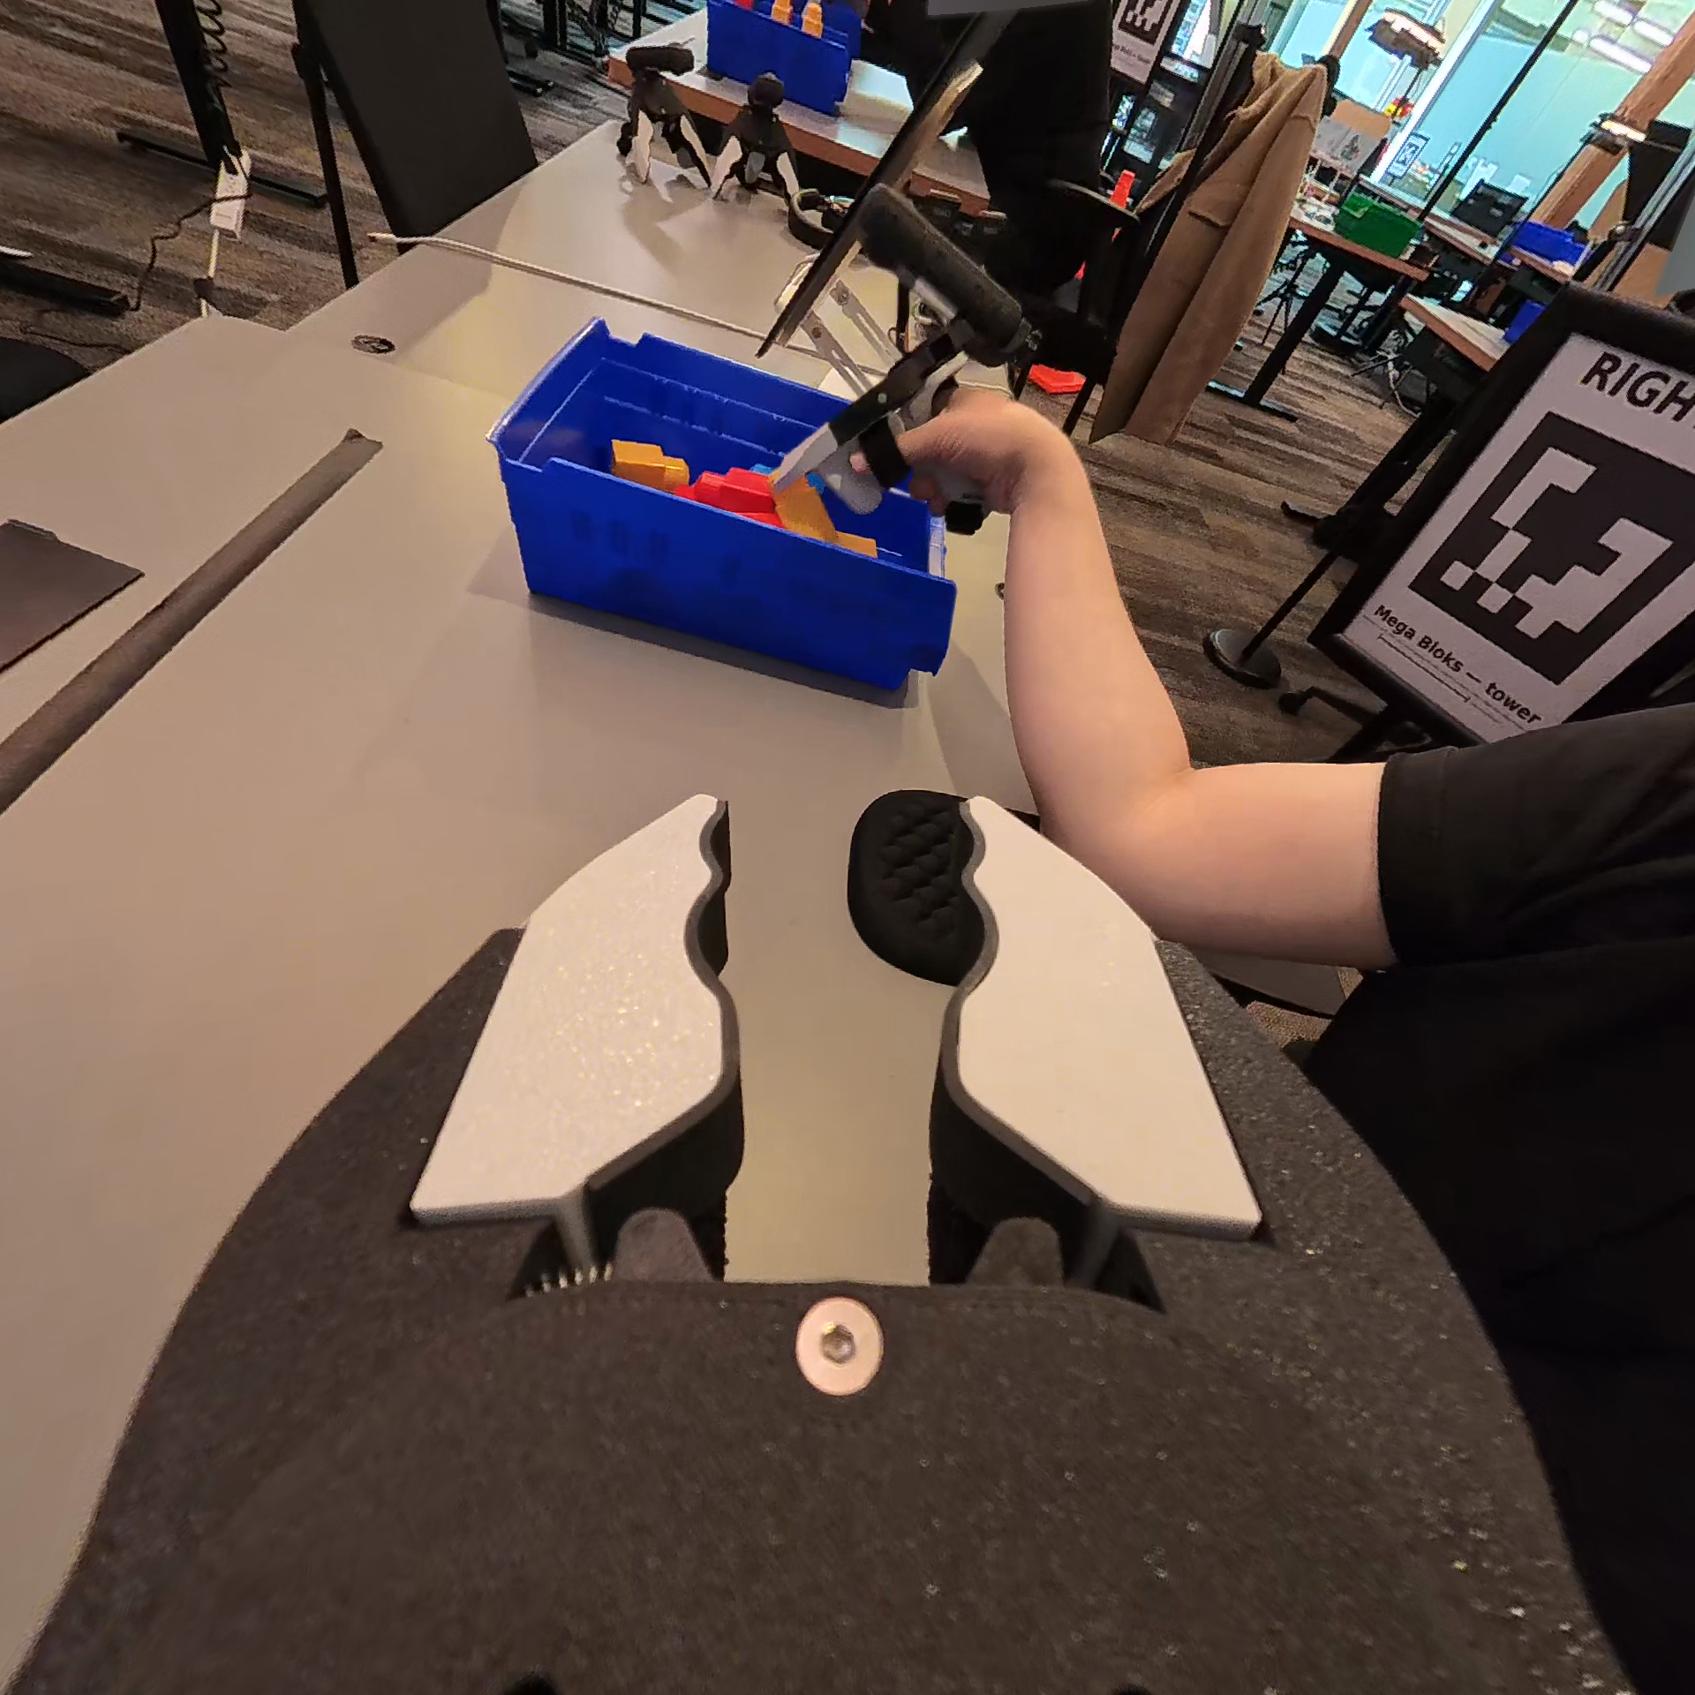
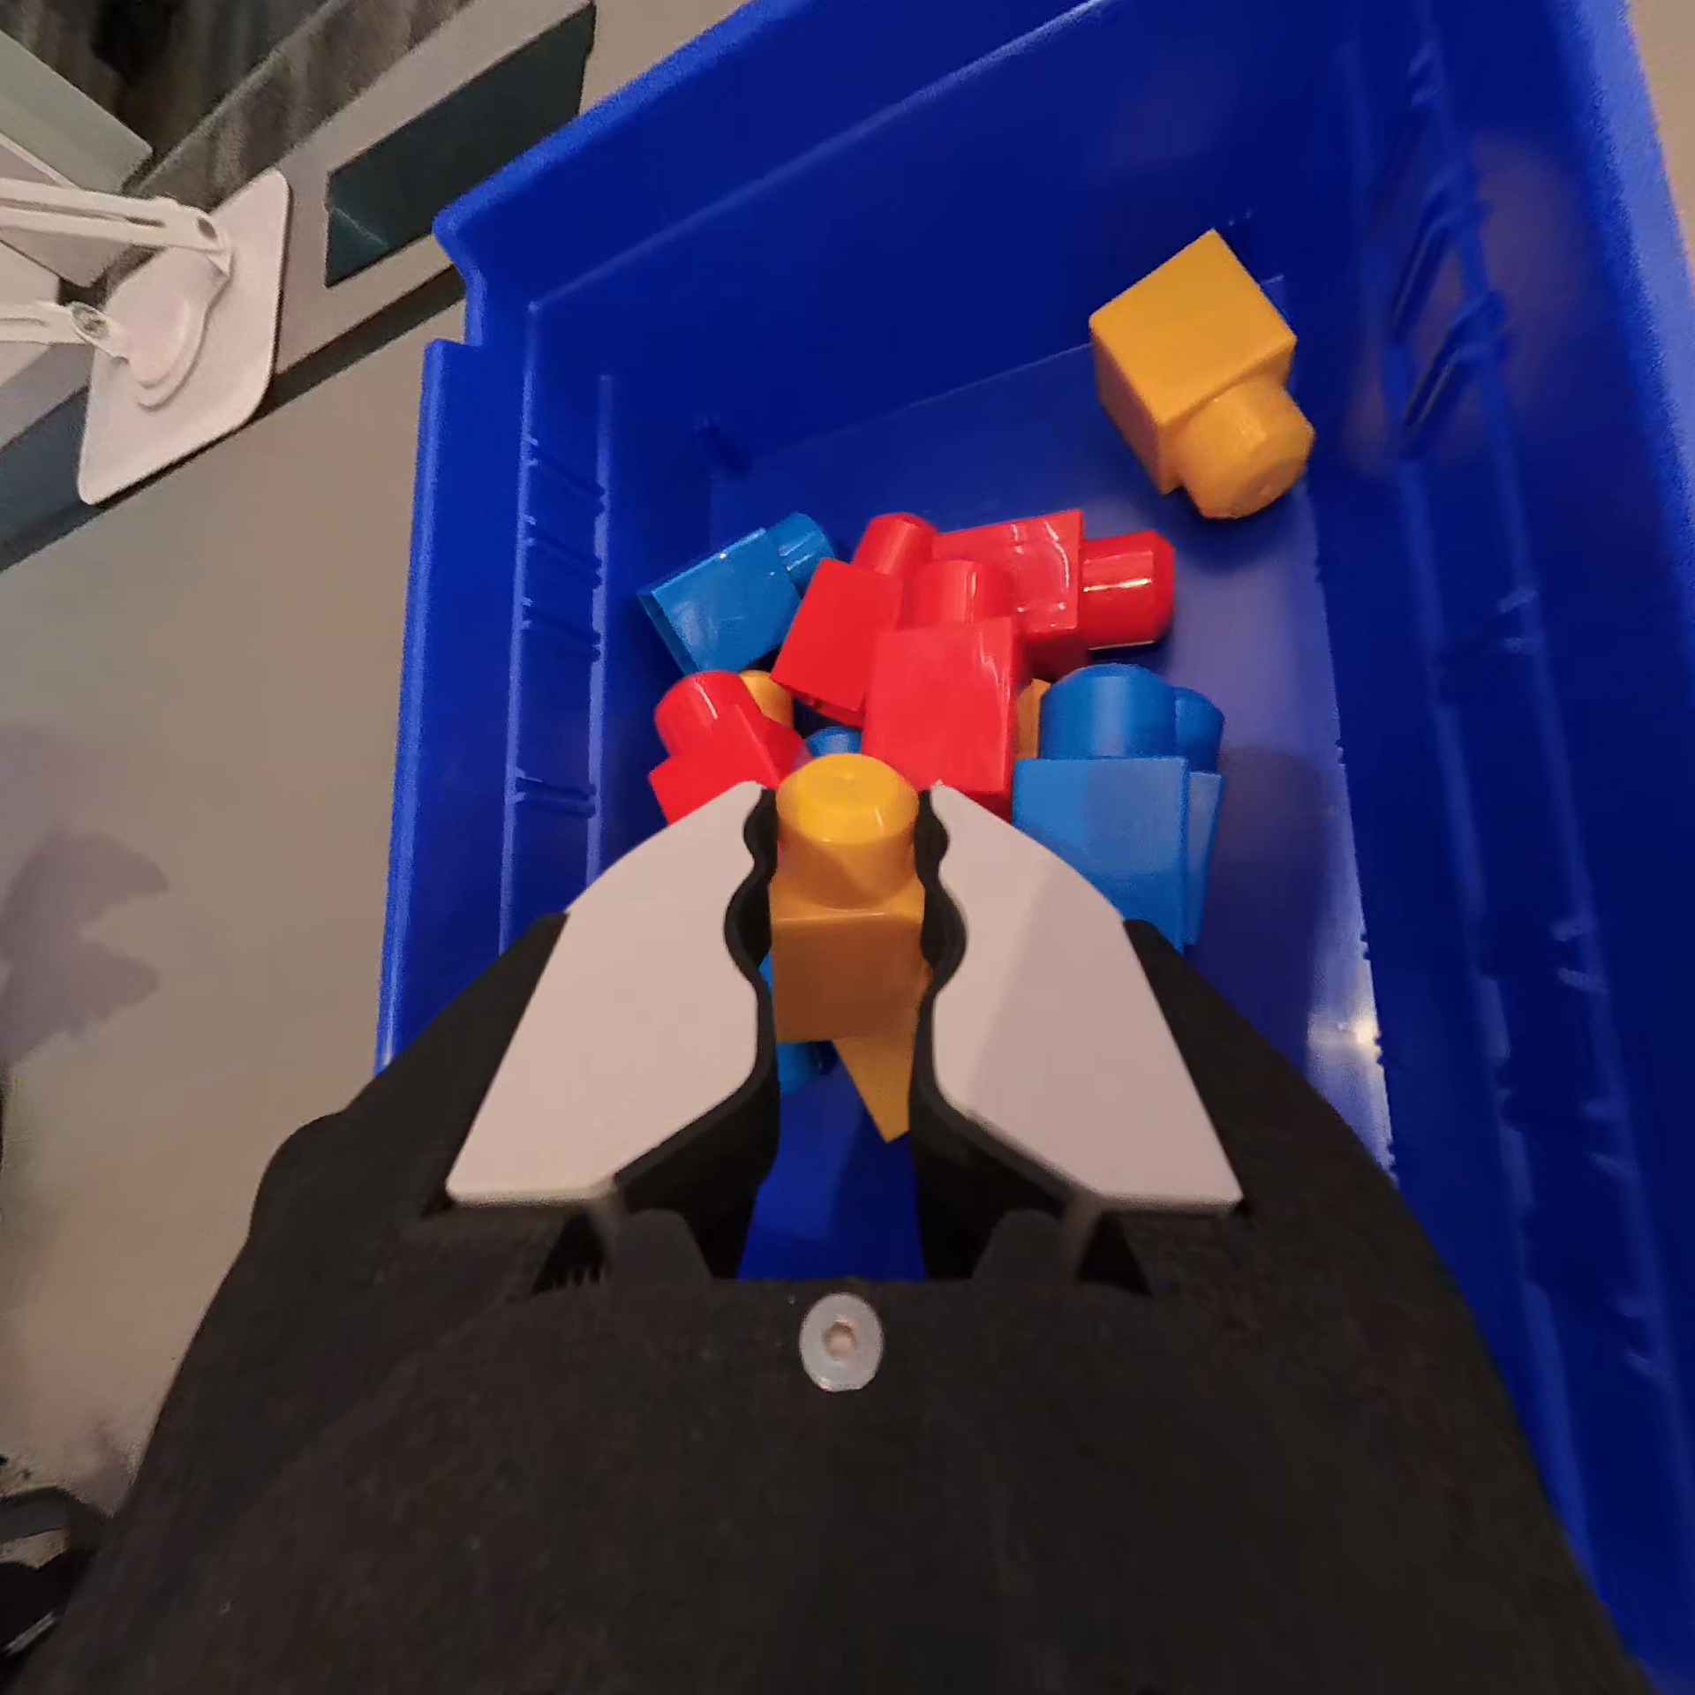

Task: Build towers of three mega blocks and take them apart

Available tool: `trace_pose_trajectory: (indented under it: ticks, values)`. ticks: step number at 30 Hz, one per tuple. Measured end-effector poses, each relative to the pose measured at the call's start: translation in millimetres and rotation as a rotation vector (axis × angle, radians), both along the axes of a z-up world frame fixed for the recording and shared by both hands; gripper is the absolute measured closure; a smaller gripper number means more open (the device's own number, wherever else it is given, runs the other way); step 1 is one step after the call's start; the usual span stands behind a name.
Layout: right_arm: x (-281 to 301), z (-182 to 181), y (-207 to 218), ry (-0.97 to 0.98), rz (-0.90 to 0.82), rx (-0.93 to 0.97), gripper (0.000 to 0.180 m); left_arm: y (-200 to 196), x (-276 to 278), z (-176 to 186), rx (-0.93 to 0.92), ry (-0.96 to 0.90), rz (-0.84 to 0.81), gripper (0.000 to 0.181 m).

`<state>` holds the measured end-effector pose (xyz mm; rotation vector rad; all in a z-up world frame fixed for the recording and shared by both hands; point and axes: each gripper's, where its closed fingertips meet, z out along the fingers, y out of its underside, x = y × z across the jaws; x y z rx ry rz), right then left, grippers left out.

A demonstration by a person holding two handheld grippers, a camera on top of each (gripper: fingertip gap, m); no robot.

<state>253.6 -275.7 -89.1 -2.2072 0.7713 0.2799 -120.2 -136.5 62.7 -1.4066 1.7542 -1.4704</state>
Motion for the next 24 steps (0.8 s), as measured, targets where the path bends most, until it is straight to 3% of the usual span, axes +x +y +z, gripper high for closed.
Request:
trace_pose_trajectory:
  ticks: [4,7,14,18,24]
  values:
    - [1,0,4,0.013,-0.004,0.024,0.149,0,-1,0,0.001,0.002,0.0,0.135]
    - [0,13,2,-0.026,-0.013,0.051,0.138,0,-3,2,0.009,0.0,0.001,0.135]
    - [-11,118,9,-0.435,-0.022,0.228,0.126,16,-17,18,0.067,-0.041,0.074,0.136]
    - [-42,181,36,-0.689,0.045,0.396,0.128,41,-35,41,0.172,-0.118,0.23,0.138]
    - [-85,217,86,-0.878,0.15,0.516,0.113,67,-88,98,0.219,-0.313,0.469,0.143]
